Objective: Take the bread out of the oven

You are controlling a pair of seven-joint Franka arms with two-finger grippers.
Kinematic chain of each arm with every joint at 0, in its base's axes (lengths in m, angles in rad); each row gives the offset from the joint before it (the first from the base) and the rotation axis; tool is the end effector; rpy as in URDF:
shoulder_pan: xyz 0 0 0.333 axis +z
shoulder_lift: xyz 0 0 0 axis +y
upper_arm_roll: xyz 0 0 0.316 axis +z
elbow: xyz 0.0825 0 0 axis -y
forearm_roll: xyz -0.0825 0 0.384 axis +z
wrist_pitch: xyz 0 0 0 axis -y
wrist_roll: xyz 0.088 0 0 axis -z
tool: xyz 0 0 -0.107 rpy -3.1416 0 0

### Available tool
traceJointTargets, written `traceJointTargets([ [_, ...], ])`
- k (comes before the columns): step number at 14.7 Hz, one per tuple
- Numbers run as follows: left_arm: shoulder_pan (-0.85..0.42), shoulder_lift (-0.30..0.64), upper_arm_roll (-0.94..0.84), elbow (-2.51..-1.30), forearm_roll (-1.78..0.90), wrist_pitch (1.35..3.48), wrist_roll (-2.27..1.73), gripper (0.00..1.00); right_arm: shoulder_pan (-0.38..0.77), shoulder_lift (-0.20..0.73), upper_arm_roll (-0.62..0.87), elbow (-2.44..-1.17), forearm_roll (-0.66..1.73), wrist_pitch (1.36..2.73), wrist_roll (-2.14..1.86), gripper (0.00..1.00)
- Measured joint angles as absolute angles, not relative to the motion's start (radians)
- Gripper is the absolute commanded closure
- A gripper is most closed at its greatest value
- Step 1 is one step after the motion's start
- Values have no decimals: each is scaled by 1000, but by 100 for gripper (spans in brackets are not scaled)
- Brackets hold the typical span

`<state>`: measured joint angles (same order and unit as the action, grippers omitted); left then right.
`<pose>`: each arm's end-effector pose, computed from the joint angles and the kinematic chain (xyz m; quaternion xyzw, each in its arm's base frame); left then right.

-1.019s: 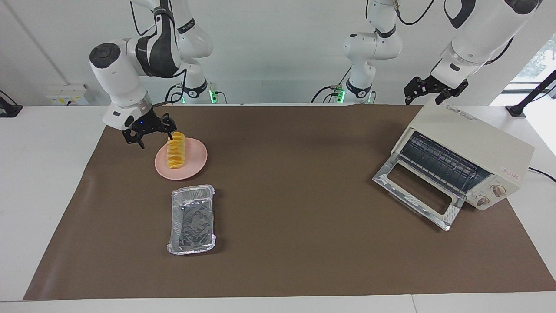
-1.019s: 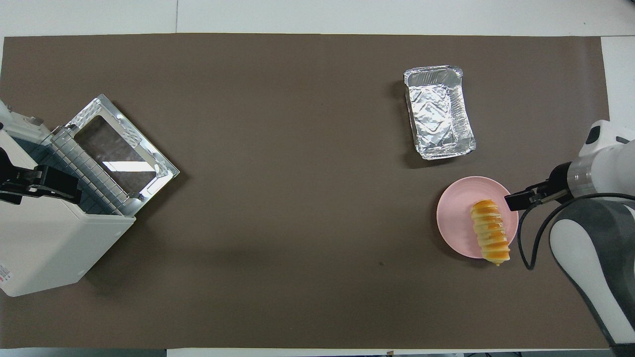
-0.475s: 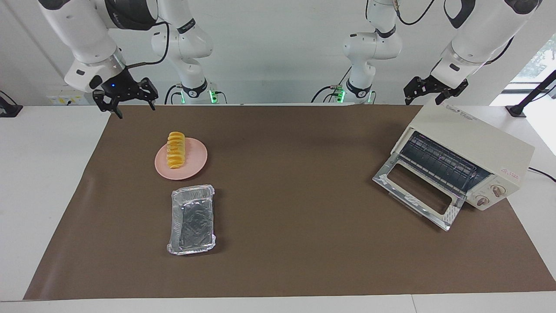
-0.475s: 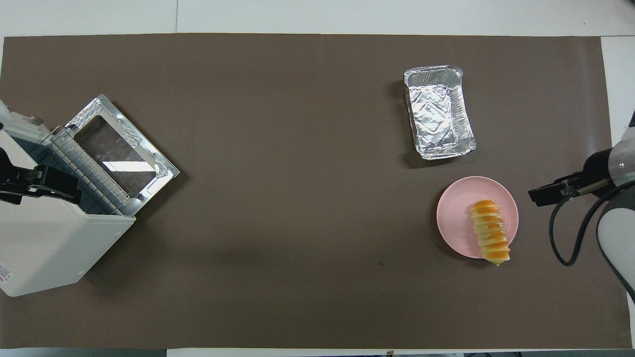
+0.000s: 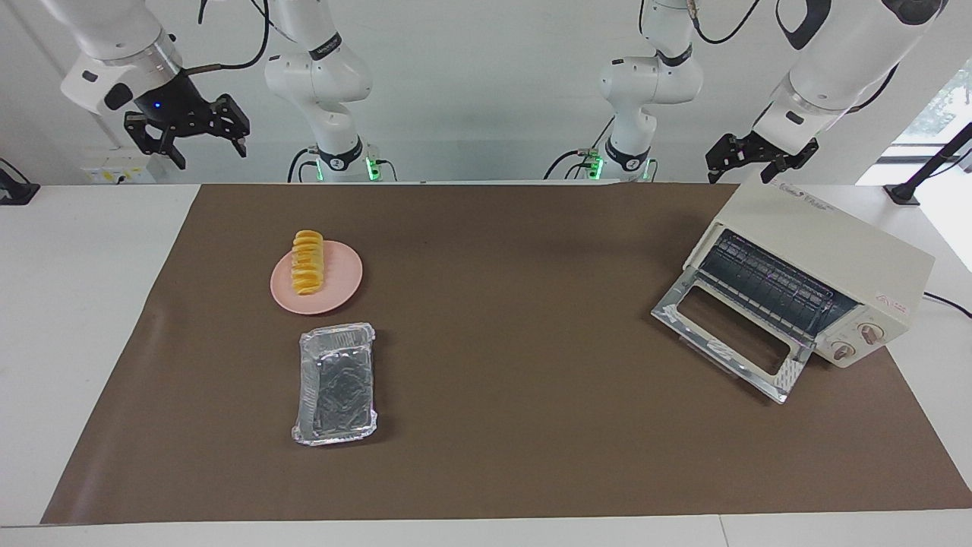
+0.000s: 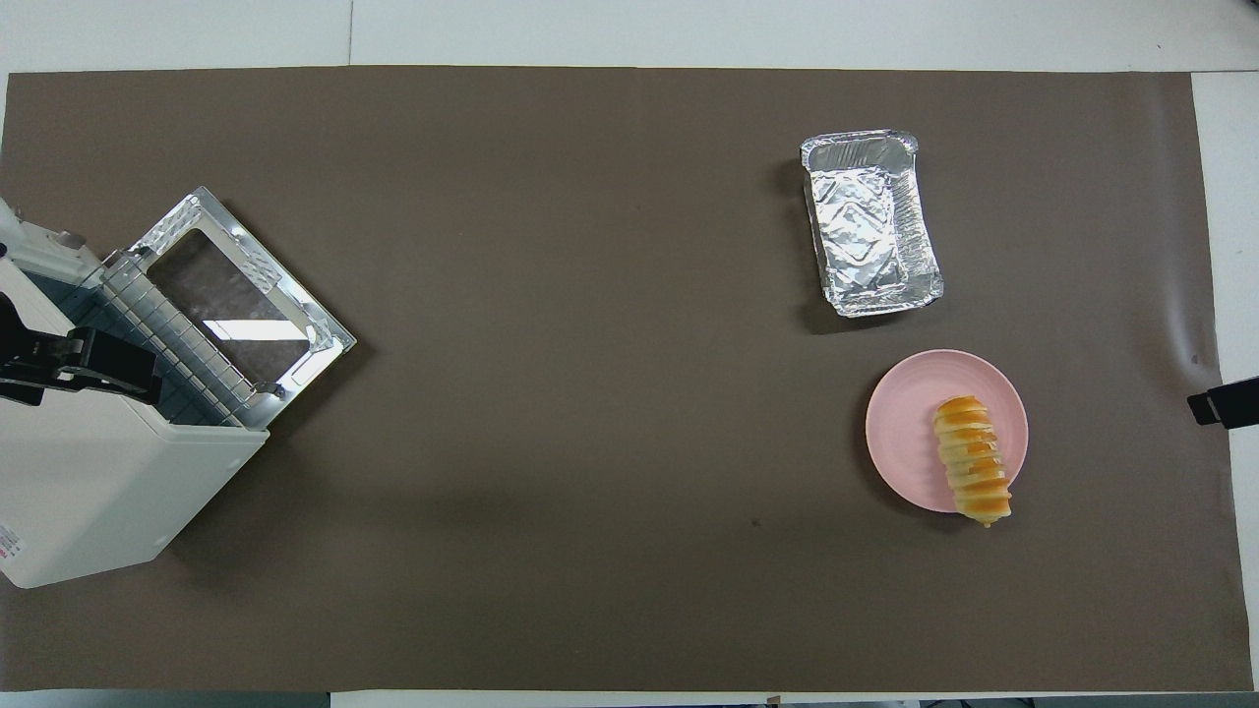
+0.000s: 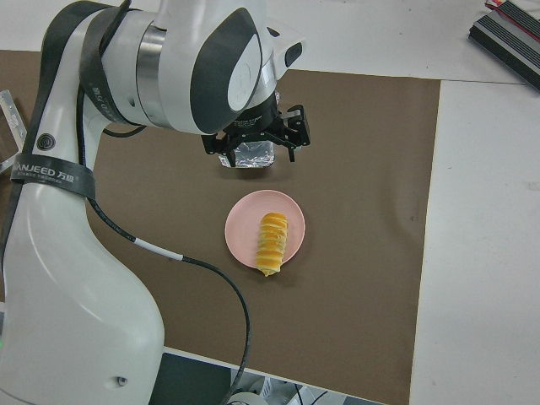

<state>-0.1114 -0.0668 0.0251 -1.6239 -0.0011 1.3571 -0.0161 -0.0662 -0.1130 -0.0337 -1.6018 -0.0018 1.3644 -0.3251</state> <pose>0.5072 -0.0436 0.6192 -0.9944 0.0351 0.0998 0.0037 0.4938 -0.0508 0.6528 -0.9917 -0.1122 0.0606 0.0141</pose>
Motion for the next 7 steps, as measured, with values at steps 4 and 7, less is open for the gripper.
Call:
traceJointTargets([
  [4, -111, -67, 25, -1624, -1, 1357, -16, 0, -66, -80, -33, -1596, -2, 1400, -292, 0],
  [7, -111, -67, 25, -1624, -1, 1357, -16, 0, -66, -71, -33, -1590, -2, 1407, -279, 0],
])
